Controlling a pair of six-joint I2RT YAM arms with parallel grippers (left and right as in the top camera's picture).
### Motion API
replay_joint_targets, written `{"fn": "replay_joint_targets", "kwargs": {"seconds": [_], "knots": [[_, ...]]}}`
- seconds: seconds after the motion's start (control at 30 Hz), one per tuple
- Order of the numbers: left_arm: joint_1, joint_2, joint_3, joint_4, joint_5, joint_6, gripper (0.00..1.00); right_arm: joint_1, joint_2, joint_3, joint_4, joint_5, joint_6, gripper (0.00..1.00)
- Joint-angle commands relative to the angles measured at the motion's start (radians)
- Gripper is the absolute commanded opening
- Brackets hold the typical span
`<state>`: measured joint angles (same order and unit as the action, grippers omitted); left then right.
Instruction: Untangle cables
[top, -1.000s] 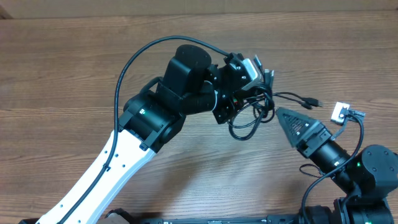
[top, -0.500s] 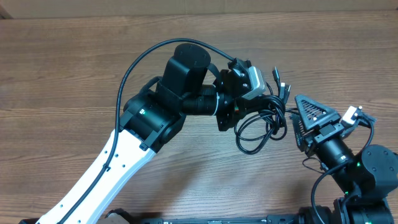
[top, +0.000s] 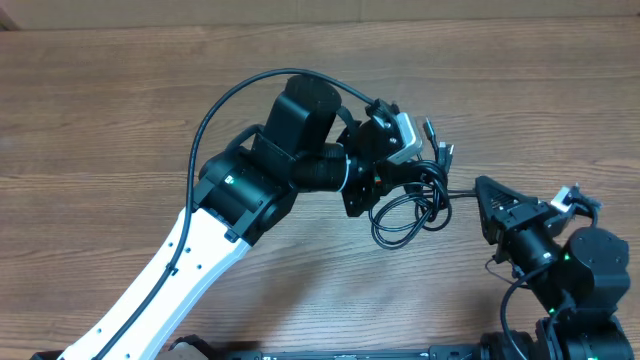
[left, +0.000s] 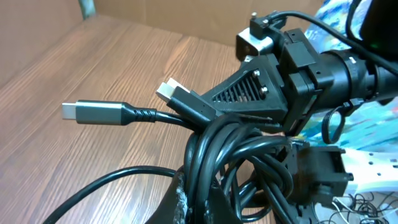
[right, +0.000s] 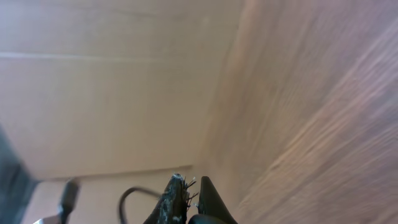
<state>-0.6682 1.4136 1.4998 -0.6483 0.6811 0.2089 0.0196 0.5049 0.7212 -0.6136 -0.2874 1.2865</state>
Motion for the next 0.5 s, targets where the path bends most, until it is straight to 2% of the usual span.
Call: {"fn": "replay_joint_targets", "kwargs": {"seconds": [0.0, 0.27, 0.47], "knots": [[-0.005, -0.029, 0.028, -0.023, -0.012, 0.026, 0.04, -0.004, -0.004, 0.023, -0.09, 0.17, -0.046, 0.04], [-0.005, -0.029, 0.028, -0.09, -0.017, 0.065, 0.04, -0.004, -0.004, 0.023, -0.272, 0.404, -0.066, 0.04], [-0.005, -0.029, 0.028, -0.144, -0.101, 0.069, 0.04, -0.004, -0.004, 0.023, -0.332, 0.501, -0.065, 0.04]]}}
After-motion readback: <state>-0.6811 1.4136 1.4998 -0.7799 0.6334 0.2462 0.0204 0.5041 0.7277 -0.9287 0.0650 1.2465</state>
